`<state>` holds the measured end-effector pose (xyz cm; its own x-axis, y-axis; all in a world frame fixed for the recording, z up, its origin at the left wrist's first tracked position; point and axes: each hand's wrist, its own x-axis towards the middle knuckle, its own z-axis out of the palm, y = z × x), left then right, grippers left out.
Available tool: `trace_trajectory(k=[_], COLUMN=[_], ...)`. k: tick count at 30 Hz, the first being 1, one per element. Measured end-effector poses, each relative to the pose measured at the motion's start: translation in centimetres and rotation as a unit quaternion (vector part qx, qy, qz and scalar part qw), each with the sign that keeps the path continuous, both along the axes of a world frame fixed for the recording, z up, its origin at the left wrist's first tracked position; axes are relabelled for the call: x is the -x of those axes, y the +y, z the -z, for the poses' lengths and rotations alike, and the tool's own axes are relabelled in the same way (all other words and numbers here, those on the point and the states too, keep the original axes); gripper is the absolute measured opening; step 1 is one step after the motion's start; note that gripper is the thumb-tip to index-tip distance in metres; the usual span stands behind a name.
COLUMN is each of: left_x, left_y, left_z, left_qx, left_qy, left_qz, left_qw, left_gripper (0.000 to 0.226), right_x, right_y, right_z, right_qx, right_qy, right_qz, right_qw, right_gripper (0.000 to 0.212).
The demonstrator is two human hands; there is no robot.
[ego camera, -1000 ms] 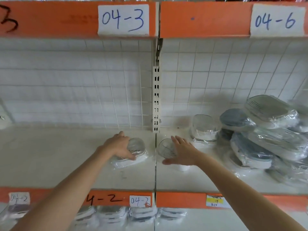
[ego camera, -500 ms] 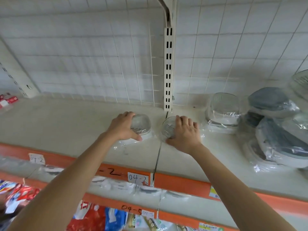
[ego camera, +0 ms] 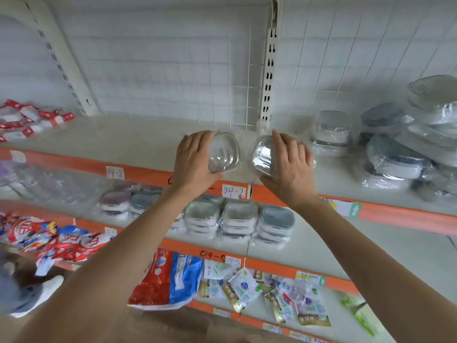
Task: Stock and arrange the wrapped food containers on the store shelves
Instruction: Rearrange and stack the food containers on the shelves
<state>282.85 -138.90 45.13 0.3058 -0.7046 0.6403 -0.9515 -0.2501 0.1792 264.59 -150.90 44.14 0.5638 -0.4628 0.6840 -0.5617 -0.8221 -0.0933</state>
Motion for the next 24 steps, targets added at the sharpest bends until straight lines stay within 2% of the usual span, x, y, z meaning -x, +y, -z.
trace_trajectory(k=[3, 6, 10, 12, 16, 24], left_x=[2.4, 4.9, 7.8, 8.5, 8.8, 10.8], left_y=[5.3, 9.2, 12.1, 12.6, 12.7, 8.2], left_z=[0.9, 3.6, 8.1, 10.0, 12.2, 14.9], left_qx=[-0.008, -0.070, -0.205, -0.254, -0.330, -0.369], left_qy=[-0.005, -0.013, 0.011, 0.027, 0.045, 0.066], left_qz=[0.028, 0.060, 0.094, 0.089, 0.071, 0.087], left_qw=[1.000, 0.996, 0.974, 0.963, 0.940, 0.923], left_gripper=[0.094, 0.095, 0.097, 0.098, 0.101, 0.104], right_x=[3.0, 6.5, 9.8, 10.6, 11.2, 14.9], right_y=[4.8, 8.1, 10.7, 11.2, 11.4, 6.8], right_z=[0.9, 3.1, 7.2, 9.5, 13.0, 16.6], right_qx=[0.020, 0.022, -0.067, -0.100, -0.135, -0.213], right_qy=[0.029, 0.087, 0.244, 0.290, 0.326, 0.335], right_qz=[-0.023, -0.021, -0.031, -0.033, -0.029, 0.035], right_qw=[0.999, 0.996, 0.967, 0.951, 0.935, 0.917], right_gripper=[0.100, 0.097, 0.093, 0.091, 0.091, 0.090])
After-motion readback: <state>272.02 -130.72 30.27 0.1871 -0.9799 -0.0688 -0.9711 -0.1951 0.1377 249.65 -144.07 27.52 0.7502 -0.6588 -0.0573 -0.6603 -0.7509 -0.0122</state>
